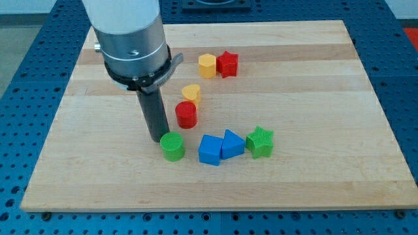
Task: Push the blue cube slightly upwards
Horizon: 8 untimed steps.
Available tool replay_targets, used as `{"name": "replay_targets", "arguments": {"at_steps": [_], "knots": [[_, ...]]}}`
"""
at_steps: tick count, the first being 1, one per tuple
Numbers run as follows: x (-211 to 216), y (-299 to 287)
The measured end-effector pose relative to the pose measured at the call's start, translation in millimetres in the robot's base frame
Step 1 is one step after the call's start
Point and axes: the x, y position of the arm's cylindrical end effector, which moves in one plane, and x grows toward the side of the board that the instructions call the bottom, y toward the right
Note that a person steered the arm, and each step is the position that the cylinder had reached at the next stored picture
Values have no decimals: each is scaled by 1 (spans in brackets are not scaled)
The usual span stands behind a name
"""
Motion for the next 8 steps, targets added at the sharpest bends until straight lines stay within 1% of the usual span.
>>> {"name": "replay_targets", "arguments": {"at_steps": [2, 4, 6, 7, 8], "knots": [[8, 1], [16, -14], [54, -25], [62, -25], [73, -12]]}}
